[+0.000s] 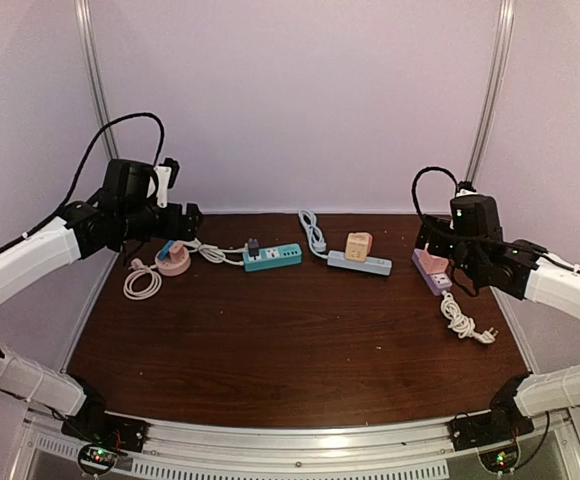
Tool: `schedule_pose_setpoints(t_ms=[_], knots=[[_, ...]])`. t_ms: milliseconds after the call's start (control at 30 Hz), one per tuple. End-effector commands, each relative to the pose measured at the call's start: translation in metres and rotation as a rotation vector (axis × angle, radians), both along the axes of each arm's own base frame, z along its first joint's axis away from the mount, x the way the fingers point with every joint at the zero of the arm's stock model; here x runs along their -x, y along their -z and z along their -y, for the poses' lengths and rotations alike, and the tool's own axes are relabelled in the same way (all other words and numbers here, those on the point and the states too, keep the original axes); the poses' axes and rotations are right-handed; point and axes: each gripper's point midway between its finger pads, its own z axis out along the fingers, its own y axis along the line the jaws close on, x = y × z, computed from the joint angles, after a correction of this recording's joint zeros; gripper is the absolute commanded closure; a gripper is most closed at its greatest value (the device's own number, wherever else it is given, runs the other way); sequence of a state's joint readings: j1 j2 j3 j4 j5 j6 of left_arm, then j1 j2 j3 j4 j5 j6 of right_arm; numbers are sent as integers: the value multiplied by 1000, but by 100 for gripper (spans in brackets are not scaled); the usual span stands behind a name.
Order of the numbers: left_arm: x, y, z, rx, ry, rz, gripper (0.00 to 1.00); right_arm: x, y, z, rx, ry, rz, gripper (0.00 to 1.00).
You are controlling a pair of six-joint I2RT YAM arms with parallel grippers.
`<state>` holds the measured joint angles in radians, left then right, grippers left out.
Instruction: Pull the plug off the socket
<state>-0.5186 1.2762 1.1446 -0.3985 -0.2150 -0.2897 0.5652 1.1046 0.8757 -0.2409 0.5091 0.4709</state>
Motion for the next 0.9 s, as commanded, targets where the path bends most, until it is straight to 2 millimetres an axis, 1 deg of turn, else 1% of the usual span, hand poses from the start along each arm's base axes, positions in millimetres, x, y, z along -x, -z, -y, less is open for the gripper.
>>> schedule_pose_setpoints(t_ms=[0, 100, 167, 333, 400, 567, 700, 867], knots=[[-3, -20, 15, 51, 74, 46, 2, 6, 6, 2, 34, -33, -20, 0], [2, -18, 14, 72, 76, 47, 2, 2, 16, 3, 40, -53, -52, 0], [5, -16, 14, 82, 76, 40, 2, -5, 24, 5, 1, -78, -87, 0], [11, -12, 18, 100, 106, 24, 2, -17, 49, 26, -52, -49, -162, 0], [13, -12, 17, 109, 103, 24, 2, -19, 62, 34, -64, -33, -206, 0], [18, -12, 15, 128, 101, 25, 2, -16, 101, 48, -88, -12, -319, 0], [19, -9, 14, 130, 94, 17, 2, -13, 126, 57, -122, -6, -370, 0], [19, -7, 13, 132, 88, 12, 2, -5, 159, 76, -129, 57, -452, 0]])
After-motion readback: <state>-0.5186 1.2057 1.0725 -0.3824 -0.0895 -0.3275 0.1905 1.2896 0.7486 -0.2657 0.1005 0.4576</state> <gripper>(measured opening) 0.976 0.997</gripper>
